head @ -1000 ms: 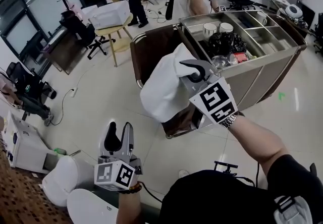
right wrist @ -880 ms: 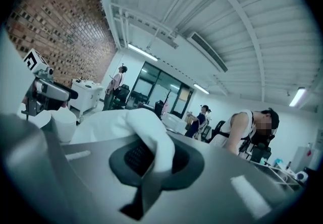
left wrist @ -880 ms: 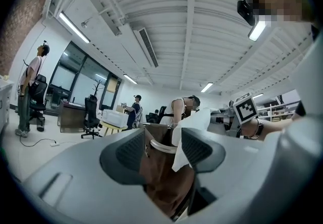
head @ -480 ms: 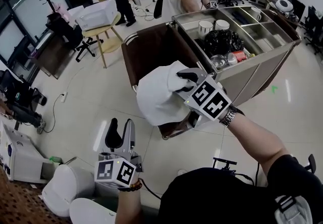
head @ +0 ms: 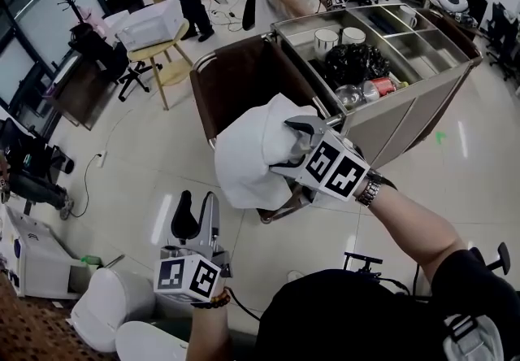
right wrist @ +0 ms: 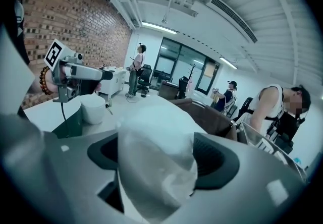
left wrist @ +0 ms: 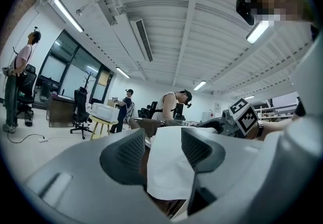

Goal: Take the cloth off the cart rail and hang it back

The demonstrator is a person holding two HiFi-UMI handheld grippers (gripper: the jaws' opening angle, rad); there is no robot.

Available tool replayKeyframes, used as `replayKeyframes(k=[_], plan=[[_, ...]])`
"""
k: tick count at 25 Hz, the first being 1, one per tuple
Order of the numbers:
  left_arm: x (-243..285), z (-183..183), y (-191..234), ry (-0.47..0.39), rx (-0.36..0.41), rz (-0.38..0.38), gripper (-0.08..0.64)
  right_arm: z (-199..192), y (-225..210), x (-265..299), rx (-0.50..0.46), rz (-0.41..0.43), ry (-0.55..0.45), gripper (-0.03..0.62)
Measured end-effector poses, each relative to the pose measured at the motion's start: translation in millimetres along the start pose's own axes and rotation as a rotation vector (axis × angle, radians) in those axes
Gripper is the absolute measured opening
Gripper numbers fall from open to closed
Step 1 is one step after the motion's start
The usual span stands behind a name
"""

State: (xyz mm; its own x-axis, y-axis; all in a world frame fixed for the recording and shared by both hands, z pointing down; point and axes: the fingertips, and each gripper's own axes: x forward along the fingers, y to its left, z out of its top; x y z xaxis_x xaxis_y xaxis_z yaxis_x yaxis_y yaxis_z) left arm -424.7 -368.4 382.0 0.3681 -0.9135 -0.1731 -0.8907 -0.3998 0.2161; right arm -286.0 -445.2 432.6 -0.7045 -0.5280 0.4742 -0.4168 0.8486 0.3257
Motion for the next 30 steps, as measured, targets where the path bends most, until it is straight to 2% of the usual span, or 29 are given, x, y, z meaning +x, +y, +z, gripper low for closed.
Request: replayKeyframes(k=[10, 22, 25, 30], plan=[[-2.5, -2.3, -15.5, -0.001, 0.008, -0.009, 0.225, 22.6, 20.7, -27.1, -0.025, 0.044, -0.097, 0.408], [-6.6, -0.6, -39.9, -0.008, 0.027, -0.004, 0.225, 31.9, 25.3, -54.9, -0.011, 0.035, -0.195, 0.392], [-8.4, -0.6, -49.5, -0.017, 0.034, -0.001, 0.225, 36.3, 26.7, -71.3, -0.011, 0.019, -0.248, 0.372], [-12.9, 4.4, -73.5, -0.027, 0.048, -0.005, 0.222, 48.7, 30.5, -108.0, 0.000, -0.007, -0.353, 0.297]])
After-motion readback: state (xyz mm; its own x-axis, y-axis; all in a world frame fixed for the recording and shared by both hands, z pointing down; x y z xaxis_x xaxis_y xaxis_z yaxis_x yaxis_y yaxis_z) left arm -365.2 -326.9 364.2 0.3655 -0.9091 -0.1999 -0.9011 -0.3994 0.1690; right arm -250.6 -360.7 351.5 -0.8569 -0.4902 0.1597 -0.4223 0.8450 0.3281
